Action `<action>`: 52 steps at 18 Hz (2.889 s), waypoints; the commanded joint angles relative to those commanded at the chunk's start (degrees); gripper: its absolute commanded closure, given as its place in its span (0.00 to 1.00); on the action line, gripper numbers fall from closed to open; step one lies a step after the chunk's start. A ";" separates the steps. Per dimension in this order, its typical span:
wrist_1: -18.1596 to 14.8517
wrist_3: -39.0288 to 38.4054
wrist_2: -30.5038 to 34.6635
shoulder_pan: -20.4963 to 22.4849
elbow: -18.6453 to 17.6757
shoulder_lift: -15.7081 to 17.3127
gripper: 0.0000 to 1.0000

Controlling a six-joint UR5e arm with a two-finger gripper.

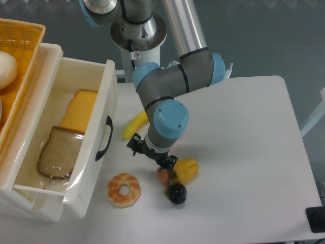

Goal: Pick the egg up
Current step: 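Move the gripper down toward the small brown egg beside the yellow pepper, then lower the open gripper around the brown egg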

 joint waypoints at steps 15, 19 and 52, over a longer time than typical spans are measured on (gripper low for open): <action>0.18 0.35 2.99 4.66 3.51 -2.46 0.00; 0.18 0.35 2.99 5.19 4.31 -2.64 0.00; 1.84 -3.25 2.72 3.25 2.20 -4.75 0.00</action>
